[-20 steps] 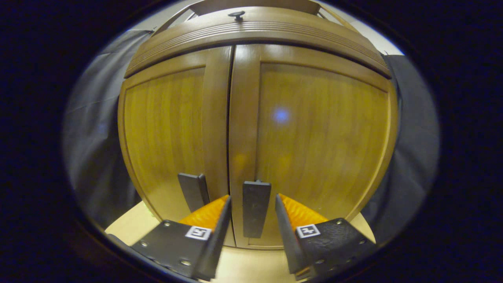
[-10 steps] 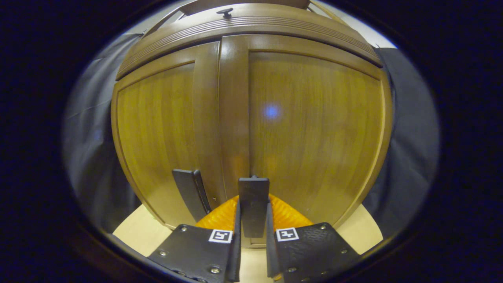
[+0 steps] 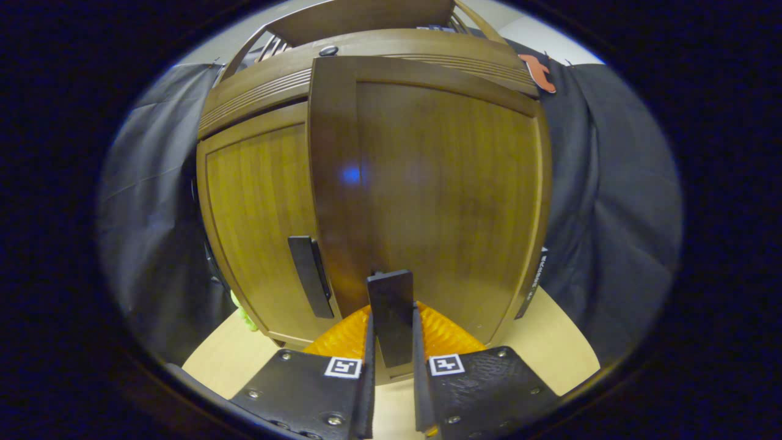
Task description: Open the right door of the double-door shoe cabinet with the right hand, and open the left door with the left hand.
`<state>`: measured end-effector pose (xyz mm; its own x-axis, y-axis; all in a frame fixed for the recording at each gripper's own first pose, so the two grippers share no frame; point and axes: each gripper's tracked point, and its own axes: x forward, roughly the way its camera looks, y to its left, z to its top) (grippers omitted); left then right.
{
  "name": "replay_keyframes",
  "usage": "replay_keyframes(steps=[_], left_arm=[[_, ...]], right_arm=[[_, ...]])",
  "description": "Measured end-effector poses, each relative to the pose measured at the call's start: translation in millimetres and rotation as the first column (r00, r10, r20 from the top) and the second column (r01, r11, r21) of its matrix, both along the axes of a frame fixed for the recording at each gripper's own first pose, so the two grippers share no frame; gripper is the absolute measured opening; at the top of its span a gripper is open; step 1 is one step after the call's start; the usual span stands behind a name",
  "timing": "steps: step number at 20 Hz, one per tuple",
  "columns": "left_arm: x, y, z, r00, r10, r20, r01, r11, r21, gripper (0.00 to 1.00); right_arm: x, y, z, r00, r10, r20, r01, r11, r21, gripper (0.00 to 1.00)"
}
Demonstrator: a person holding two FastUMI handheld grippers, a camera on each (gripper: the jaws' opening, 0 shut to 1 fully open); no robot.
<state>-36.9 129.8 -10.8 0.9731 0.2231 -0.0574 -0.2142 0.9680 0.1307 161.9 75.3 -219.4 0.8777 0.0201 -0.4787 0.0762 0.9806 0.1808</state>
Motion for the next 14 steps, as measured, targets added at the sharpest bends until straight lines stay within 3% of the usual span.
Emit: replay_keyframes(steps=[8, 14], left_arm=[[-1.2, -44.9, -7.0, 0.995, -0.102, -0.011, 0.101, 0.994, -0.033, 0.96], [0.9, -71.8, -10.8, 0.987, -0.159, -0.013, 0.158, 0.986, -0.047, 0.93]], right_arm=[[8.6, -14.5, 16.0, 0.999, -0.048, -0.007, 0.048, 0.999, 0.008, 0.25], [21.3, -16.9, 29.5, 0.996, -0.091, -0.021, 0.091, 0.996, 0.005, 0.25]])
